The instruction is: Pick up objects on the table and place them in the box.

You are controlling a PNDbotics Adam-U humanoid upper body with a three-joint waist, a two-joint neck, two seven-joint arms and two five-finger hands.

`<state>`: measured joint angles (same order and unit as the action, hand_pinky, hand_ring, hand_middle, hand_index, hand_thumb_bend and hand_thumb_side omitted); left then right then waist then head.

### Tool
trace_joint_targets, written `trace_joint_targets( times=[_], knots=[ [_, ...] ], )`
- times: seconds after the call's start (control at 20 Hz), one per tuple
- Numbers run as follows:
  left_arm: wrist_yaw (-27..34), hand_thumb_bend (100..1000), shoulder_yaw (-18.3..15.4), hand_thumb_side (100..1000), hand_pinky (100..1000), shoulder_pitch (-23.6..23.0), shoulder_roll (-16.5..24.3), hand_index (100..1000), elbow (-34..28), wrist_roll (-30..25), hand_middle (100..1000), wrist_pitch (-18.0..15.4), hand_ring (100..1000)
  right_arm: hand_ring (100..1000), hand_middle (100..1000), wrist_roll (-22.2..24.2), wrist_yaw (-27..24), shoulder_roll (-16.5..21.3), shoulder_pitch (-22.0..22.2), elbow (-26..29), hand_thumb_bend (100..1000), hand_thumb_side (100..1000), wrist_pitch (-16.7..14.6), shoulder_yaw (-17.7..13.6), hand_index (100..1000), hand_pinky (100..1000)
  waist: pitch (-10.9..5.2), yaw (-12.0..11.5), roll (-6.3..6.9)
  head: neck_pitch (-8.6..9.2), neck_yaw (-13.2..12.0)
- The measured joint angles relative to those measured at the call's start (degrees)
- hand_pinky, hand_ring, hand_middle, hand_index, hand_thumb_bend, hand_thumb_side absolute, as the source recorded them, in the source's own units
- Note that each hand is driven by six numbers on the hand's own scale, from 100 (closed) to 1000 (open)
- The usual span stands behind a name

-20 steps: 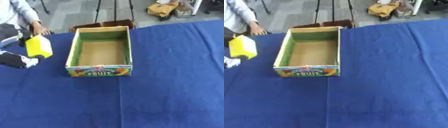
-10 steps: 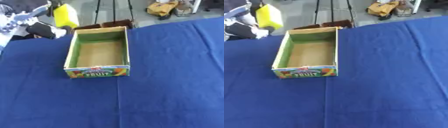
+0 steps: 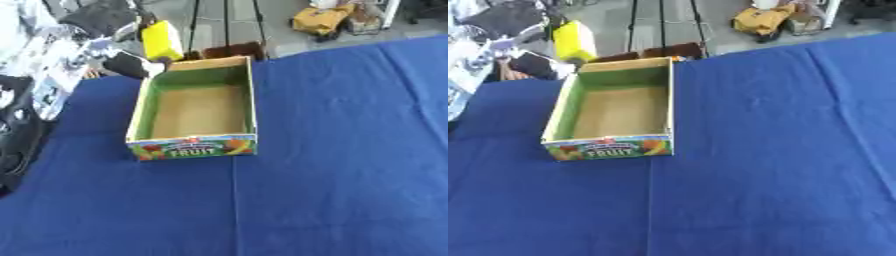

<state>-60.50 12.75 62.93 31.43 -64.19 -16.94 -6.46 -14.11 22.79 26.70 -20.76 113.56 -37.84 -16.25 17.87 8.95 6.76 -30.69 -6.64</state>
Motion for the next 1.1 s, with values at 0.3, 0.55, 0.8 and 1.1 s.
trace_joint_targets(
  times=[0.3,0.55,0.8,1.1],
  knots=[
    [-1.2,100,-2.0,614,241,0.1,-3.5,644,7.1,4.0,490,-0.9,541,772,664,0.3,-0.5,-0.3,-1.5,0.0,271,1000,-0.2,0.2,807,697,0.4,2.3,0.38,0.44,-1.5],
    [-2.7,100,-3.3,639,294,-0.3,-5.5,683,10.8,6.3,523,-0.8,585,773,662,0.4,-0.8,-0.5,-2.3,0.0,282,1000,-0.3,0.4,808,698,1.57,3.8,0.51,1.38,-2.9],
    [-5.6,100,-4.4,684,482,-0.3,-6.9,795,13.7,6.5,716,-0.9,741,774,660,0.4,-0.9,-0.8,-2.5,0.0,287,1000,-0.3,0.4,807,699,1.94,4.1,0.54,2.05,-3.5],
    [-7.3,321,-4.6,756,828,-0.3,-7.4,1000,14.6,1.9,998,-2.9,989,775,659,0.4,-1.0,-0.8,-2.5,0.0,292,1000,-0.3,0.4,807,700,1.95,4.1,0.54,2.07,-3.5]
  ],
)
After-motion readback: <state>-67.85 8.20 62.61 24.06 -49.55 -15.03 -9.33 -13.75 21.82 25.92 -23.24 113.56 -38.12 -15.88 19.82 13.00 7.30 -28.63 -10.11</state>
